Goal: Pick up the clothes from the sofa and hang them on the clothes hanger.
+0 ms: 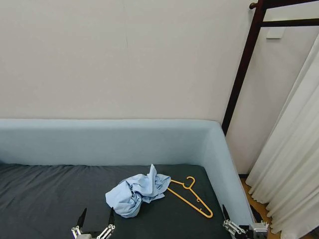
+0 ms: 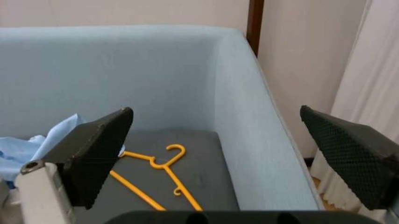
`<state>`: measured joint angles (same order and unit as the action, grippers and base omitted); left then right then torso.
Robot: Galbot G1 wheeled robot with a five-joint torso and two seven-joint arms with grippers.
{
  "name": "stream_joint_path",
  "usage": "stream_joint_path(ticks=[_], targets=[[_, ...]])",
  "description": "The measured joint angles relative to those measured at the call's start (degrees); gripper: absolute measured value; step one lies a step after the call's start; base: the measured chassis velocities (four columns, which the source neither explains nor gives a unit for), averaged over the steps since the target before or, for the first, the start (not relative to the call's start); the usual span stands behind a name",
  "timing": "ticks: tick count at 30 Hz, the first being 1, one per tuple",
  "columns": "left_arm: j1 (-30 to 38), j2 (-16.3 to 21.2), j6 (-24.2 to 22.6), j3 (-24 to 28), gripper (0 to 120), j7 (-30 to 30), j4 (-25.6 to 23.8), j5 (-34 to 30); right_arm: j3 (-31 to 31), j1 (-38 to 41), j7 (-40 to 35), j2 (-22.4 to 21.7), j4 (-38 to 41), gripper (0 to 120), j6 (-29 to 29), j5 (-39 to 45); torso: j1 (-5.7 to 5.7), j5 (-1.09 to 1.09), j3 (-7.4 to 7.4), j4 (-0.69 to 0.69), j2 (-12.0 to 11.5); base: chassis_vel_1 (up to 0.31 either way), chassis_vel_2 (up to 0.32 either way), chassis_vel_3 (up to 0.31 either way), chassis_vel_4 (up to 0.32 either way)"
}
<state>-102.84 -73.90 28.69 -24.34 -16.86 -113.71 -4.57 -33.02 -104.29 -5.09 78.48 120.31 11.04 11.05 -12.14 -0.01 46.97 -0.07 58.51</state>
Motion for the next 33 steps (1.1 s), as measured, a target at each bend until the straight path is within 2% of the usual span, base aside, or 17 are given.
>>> stream_joint_path(ticks=[3,7,10,11,13,15,16,19,20,21,24,25,27,29,30,31,33], targets=[[1.26,0.42,-0.78,0.96,100,-0.48,0.19,-0.83,-0.14,-0.11,0.07,1.25,0.1,100,-0.45,-0.63,0.0,0.0,0.0,0.0,0.0,0.0,0.0,0.0,0.0],[2.6,0.85,-1.29,1.78,100,-0.89,1.57,-1.33,-0.45,0.88,-0.08,-0.28,-0.08,100,-2.46,1.74,0.0,-0.01,0.0,0.01,0.0,0.0,0.0,0.0,0.0],[3.51,1.35,-1.51,2.26,100,-1.08,2.94,-1.62,-0.3,2.99,-0.39,-5.88,-1.59,100,-5.68,6.71,0.0,-0.01,0.0,0.01,0.0,0.0,0.0,0.0,0.0],[3.51,1.35,-1.51,2.26,100,-1.08,2.94,-1.62,-0.3,2.99,-0.39,-5.88,-1.59,100,-5.68,6.71,0.0,-0.01,0.0,0.01,0.0,0.0,0.0,0.0,0.0],[4.03,1.76,-1.85,2.69,100,-1.1,3.56,-1.9,-0.14,5.1,-0.41,-9.49,-2.92,100,-7.52,10.27,0.0,0.0,0.0,0.0,0.0,0.0,0.0,0.0,0.0],[3.94,2.15,-2.02,2.92,100,-1.06,4.15,-2.07,1.12,9.57,-0.5,-13.79,-4.72,100,-10.96,15.44,0.0,0.0,0.0,-0.01,0.0,0.0,0.0,0.0,0.0],[3.94,2.15,-2.02,2.92,100,-1.06,4.15,-2.07,1.12,9.57,-0.5,-13.79,-4.72,100,-10.96,15.44,0.0,0.0,0.0,-0.01,0.0,0.0,0.0,0.0,0.0],[2.31,1.75,-1.93,2.27,100,-1.04,4.18,-2.05,6.12,17.25,-1.16,-19.96,-6.28,100,-19.66,24.24,0.0,0.02,0.0,0.04,-0.01,0.0,0.0,0.0,0.0],[2.31,1.75,-1.93,2.27,100,-1.04,4.18,-2.05,6.12,17.25,-1.16,-19.96,-6.28,100,-19.66,24.24,0.0,0.02,0.0,0.04,-0.01,0.0,0.0,0.0,0.0],[1.51,1.41,-1.88,1.96,100,-1.12,4.04,-2.07,9.35,21.06,-1.58,-22.54,-7.21,100,-23.18,28.18,0.0,0.0,0.0,0.03,-0.01,0.0,0.0,0.0,0.0],[0.18,1.07,-1.94,1.27,100,-1.29,3.84,-3.0,19.4,30.74,-1.46,-25.91,-12.32,100,-26.81,31.19,0.0,0.03,0.01,0.0,0.0,0.0,0.0,0.0,0.0],[0.18,1.07,-1.94,1.27,100,-1.29,3.84,-3.0,19.4,30.74,-1.46,-25.91,-12.32,100,-26.81,31.19,0.0,0.03,0.01,0.0,0.0,0.0,0.0,0.0,0.0],[-0.03,1.15,-2.23,0.86,98,-1.42,4.78,-4.67,25.17,37.85,-1.39,-26.73,-15.88,100,-27.98,30.69,0.0,-0.02,0.01,0.01,0.0,0.0,0.0,0.0,0.0],[-0.02,1.22,-1.85,0.37,98,-1.44,6.08,-4.87,33.75,45.0,-1.3,-26.56,-19.01,100,-31.22,28.79,0.0,-0.04,0.01,0.03,-0.01,0.0,0.0,0.0,0.0],[-0.02,1.22,-1.85,0.37,98,-1.44,6.08,-4.87,33.75,45.0,-1.3,-26.56,-19.01,100,-31.22,28.79,0.0,-0.04,0.01,0.03,-0.01,0.0,0.0,0.0,0.0],[-0.24,1.27,-1.78,0.04,98,-1.45,6.06,-4.87,37.43,47.87,-1.14,-26.17,-20.43,100,-31.96,27.52,-0.01,0.01,0.01,0.0,-0.01,0.0,0.0,0.0,0.0],[-1.07,1.23,-2.07,-0.67,98,-1.45,4.71,-5.02,45.63,55.39,0.3,-23.88,-24.66,100,-31.7,24.15,-0.01,-0.05,0.01,0.0,-0.01,0.0,0.0,0.0,0.0]])
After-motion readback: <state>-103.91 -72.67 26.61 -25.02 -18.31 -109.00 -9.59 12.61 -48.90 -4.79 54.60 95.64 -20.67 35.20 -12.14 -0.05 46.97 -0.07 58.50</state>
